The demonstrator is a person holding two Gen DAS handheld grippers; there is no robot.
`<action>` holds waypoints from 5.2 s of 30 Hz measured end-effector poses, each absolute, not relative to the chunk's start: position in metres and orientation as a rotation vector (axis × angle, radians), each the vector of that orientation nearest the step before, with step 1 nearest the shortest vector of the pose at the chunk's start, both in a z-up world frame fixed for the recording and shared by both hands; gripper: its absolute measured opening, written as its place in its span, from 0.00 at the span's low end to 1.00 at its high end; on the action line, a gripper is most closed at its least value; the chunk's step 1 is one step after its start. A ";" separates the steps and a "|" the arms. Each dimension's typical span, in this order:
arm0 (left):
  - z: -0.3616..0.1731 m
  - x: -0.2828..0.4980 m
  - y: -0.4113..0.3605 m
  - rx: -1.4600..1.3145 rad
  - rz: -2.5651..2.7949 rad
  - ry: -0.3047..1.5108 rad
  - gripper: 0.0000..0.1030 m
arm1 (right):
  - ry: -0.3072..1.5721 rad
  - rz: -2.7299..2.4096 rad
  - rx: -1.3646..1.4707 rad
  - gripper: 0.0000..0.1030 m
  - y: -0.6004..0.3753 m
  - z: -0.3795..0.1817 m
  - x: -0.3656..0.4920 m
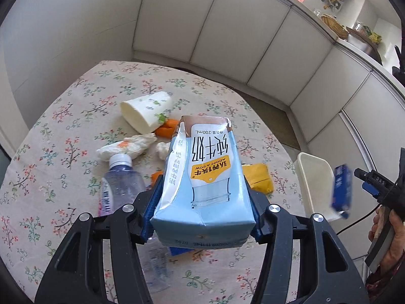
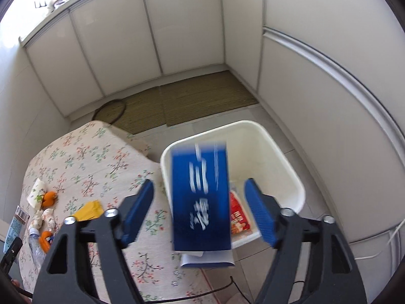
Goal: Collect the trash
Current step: 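Carry the milk carton over the bin and release it with the left gripper, then move both grippers back over the table, then lower the left gripper around the clear plastic water bottle and close it, then grasp the orange peel with the right gripper while the left gripper lifts the bottle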
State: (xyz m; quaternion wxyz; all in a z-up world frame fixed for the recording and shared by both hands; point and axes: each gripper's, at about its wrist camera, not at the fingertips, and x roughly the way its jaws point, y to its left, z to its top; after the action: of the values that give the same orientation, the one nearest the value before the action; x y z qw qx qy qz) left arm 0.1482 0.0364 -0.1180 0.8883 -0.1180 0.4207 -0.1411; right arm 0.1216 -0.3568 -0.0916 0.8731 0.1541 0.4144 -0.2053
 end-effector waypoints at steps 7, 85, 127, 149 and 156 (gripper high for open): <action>-0.093 0.157 -0.035 -0.210 -0.422 0.835 0.52 | 0.805 -0.527 0.249 0.90 -0.372 -0.063 0.098; -0.073 0.143 -0.057 -0.049 -0.148 0.773 0.93 | 0.653 -0.458 -0.056 0.93 -0.244 -0.045 0.094; -0.209 0.175 0.118 -0.397 -0.012 1.185 0.91 | 0.889 -0.185 0.040 0.93 -0.154 -0.094 0.161; -0.183 0.134 0.159 -0.495 -0.122 1.072 0.21 | 1.016 0.086 -0.020 0.93 -0.083 -0.144 0.187; -0.175 0.125 0.189 -0.461 -0.064 1.067 0.21 | 1.037 0.233 -0.157 0.90 -0.020 -0.166 0.191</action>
State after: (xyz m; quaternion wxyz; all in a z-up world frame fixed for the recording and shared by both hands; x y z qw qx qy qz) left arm 0.1245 0.1891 -0.1750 0.8354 -0.2177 0.5037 -0.0302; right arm 0.1907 -0.0196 -0.1663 0.8591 -0.0746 0.4941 0.1112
